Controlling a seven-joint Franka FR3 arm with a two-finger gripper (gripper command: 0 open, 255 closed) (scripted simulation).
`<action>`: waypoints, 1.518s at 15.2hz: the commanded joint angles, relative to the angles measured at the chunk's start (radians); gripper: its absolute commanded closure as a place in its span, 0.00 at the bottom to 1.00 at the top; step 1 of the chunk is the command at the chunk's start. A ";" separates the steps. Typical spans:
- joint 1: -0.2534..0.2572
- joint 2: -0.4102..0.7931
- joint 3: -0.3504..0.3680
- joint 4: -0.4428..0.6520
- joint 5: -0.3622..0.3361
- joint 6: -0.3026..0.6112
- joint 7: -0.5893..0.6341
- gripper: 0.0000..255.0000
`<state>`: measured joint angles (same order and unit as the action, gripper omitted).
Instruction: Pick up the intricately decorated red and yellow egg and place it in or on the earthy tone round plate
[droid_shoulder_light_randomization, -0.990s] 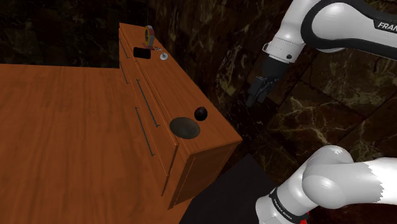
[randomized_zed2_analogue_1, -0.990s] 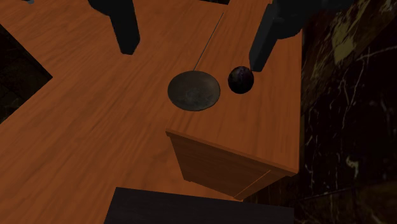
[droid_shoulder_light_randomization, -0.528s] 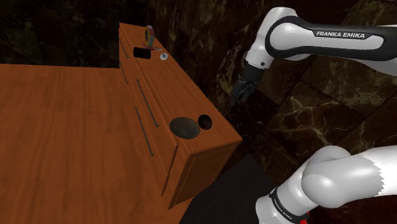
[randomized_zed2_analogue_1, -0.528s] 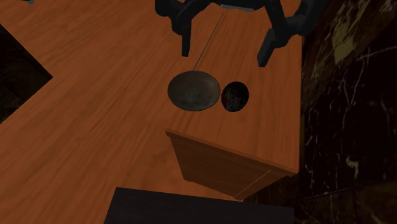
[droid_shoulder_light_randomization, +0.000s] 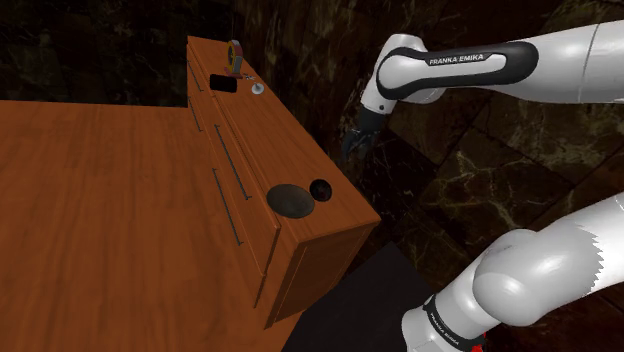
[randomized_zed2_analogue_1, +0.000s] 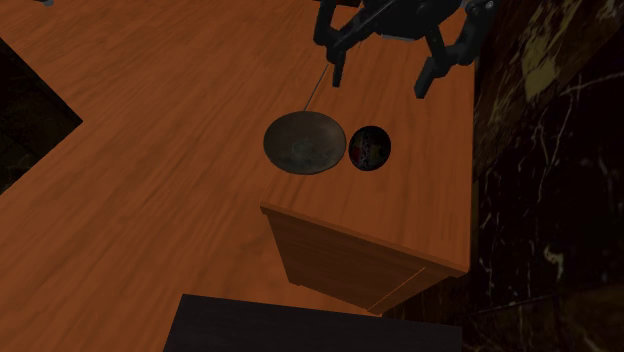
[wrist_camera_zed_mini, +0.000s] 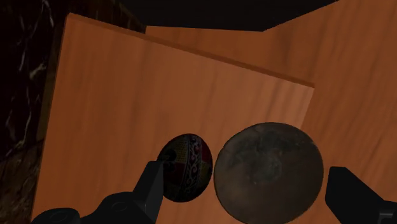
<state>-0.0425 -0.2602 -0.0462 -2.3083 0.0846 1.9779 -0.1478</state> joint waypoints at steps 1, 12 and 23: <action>-0.001 0.079 -0.007 0.037 0.006 0.042 -0.017 0.00; -0.030 0.509 -0.032 0.343 0.053 0.155 -0.122 0.00; -0.036 0.634 -0.025 0.374 0.073 0.247 -0.144 0.00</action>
<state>-0.0785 0.3718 -0.0718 -1.9317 0.1573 2.2194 -0.2911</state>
